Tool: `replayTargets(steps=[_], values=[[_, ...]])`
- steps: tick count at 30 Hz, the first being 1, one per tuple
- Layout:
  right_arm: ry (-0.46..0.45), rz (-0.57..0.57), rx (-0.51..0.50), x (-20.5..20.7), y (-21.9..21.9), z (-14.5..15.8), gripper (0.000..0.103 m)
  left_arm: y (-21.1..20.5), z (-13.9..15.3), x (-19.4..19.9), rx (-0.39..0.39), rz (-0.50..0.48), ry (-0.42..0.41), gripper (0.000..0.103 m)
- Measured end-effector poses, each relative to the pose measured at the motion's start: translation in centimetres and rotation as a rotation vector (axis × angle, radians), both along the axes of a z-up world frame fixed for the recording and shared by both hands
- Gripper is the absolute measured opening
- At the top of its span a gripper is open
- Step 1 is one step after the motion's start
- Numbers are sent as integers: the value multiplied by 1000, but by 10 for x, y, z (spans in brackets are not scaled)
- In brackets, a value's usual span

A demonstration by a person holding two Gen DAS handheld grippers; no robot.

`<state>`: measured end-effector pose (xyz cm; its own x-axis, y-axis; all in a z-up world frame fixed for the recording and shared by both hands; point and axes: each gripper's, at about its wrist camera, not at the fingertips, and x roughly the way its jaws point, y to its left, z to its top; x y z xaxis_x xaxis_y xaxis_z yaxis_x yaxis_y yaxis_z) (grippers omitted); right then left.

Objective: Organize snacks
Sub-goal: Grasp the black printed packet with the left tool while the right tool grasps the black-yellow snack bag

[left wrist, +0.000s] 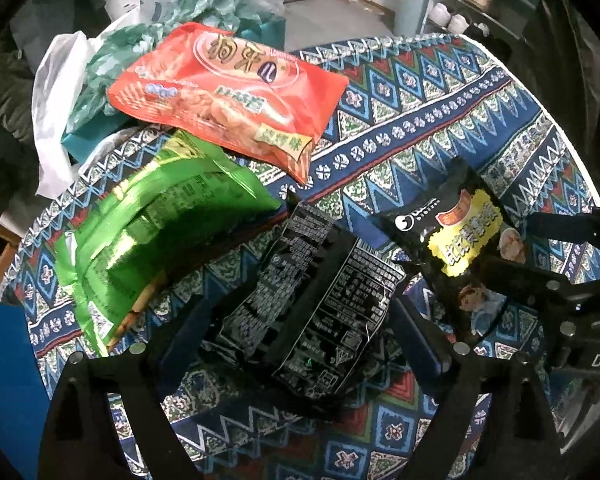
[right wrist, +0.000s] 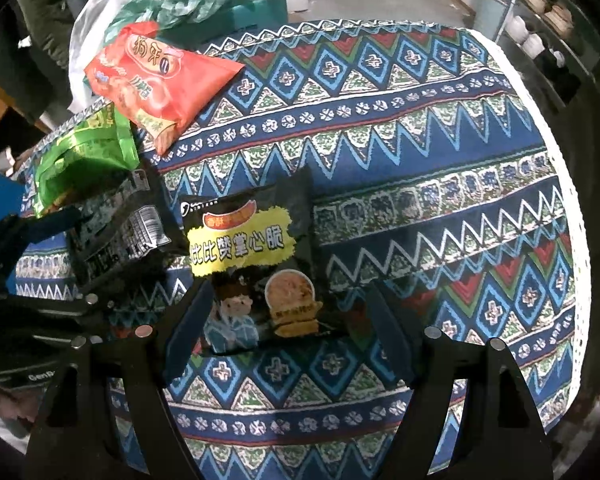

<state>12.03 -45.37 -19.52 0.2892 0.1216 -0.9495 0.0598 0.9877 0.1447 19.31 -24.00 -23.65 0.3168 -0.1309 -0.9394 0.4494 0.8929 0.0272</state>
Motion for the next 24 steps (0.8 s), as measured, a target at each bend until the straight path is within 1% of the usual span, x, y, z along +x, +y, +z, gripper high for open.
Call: replayTargets(steps=[4, 5, 8, 9, 10, 11, 13, 15, 20, 24], values=[[13, -9, 28, 12, 19, -9, 78, -1, -5, -3, -25, 1, -21, 92], [17, -13, 38, 12, 20, -11, 78, 1, -6, -4, -30, 2, -24, 89], [24, -21, 52, 14, 22, -15, 78, 8, -10, -9, -43, 6, -18, 74], [25, -19, 55, 14, 23, -16, 78, 10, -9, -10, -48, 6, -22, 73], [26, -16, 57, 15, 25, -17, 78, 11, -8, -11, -54, 4, -24, 68], [25, -13, 57, 17, 28, -18, 78, 11, -7, -12, -53, 3, -26, 65], [21, -5, 54, 20, 35, -20, 78, 14, -6, -12, -31, 13, -30, 65], [20, 0, 53, 24, 41, -22, 78, 19, -5, -15, -30, 34, -24, 64], [23, 14, 40, 32, 57, -29, 79, 42, 2, -23, -92, 112, -10, 64], [16, 12, 26, 38, 67, -31, 79, 53, 8, -30, -101, 143, -15, 64]])
